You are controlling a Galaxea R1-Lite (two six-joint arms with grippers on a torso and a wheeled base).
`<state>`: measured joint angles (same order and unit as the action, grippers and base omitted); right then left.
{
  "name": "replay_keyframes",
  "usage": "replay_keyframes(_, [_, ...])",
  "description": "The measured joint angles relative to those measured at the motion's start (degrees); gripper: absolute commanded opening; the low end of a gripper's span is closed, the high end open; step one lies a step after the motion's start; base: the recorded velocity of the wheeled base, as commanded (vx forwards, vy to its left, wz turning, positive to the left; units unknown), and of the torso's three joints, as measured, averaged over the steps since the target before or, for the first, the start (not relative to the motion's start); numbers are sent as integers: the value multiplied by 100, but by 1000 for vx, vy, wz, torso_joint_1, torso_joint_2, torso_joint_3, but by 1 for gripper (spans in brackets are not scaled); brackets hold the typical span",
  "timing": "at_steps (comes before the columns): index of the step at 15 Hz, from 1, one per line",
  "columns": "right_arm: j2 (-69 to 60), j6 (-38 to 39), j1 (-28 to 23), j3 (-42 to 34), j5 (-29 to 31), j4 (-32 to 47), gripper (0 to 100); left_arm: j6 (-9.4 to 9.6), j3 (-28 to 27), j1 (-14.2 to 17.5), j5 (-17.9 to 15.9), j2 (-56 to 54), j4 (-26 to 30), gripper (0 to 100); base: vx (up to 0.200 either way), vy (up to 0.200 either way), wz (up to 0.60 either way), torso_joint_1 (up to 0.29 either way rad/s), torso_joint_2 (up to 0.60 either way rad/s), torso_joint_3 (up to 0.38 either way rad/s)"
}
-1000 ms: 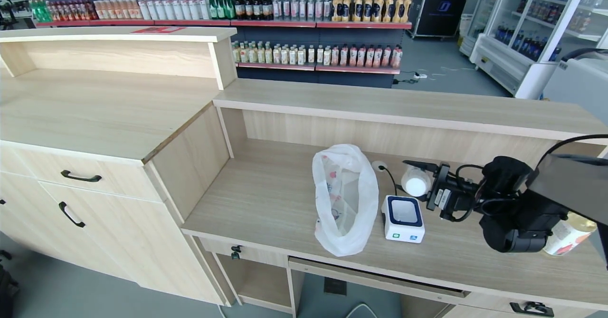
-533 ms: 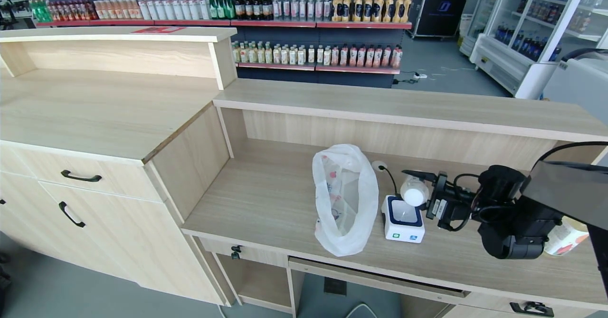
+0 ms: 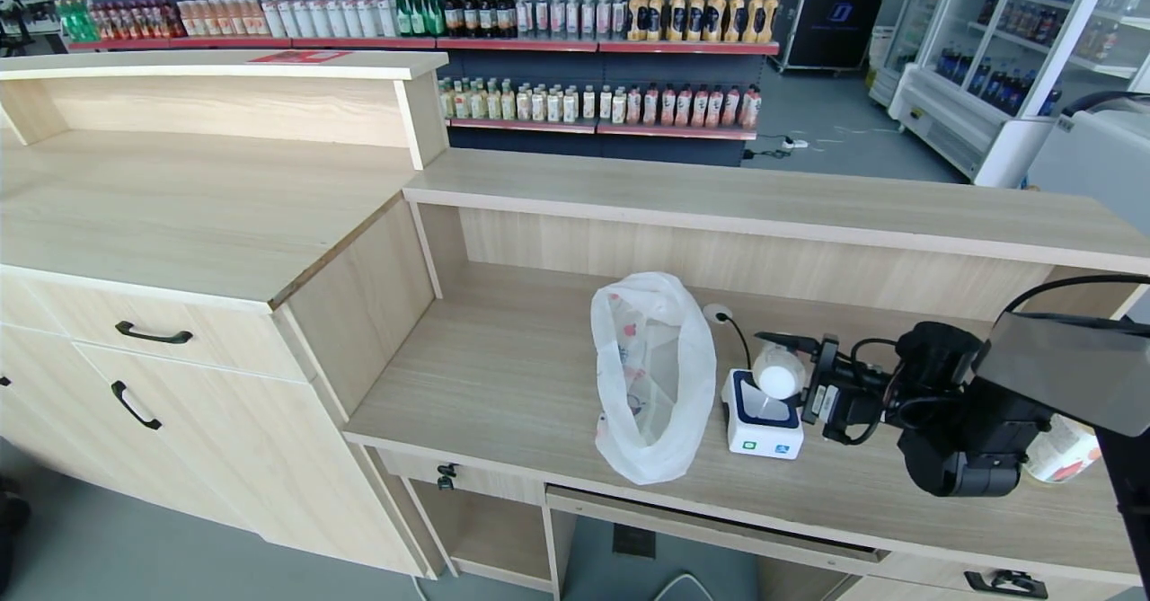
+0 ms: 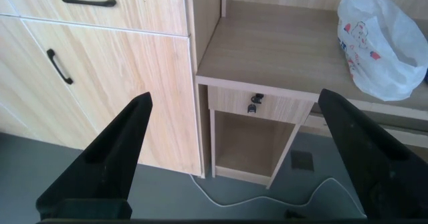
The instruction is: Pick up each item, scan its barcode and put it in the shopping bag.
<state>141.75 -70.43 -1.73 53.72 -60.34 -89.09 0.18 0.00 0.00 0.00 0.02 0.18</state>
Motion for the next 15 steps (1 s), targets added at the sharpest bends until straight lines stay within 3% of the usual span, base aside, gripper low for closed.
replay_keyframes(15, [408, 257, 144, 440, -20, -50, 0, 0, 0, 0, 0, 0, 0, 100, 0, 0, 0, 0, 0, 0])
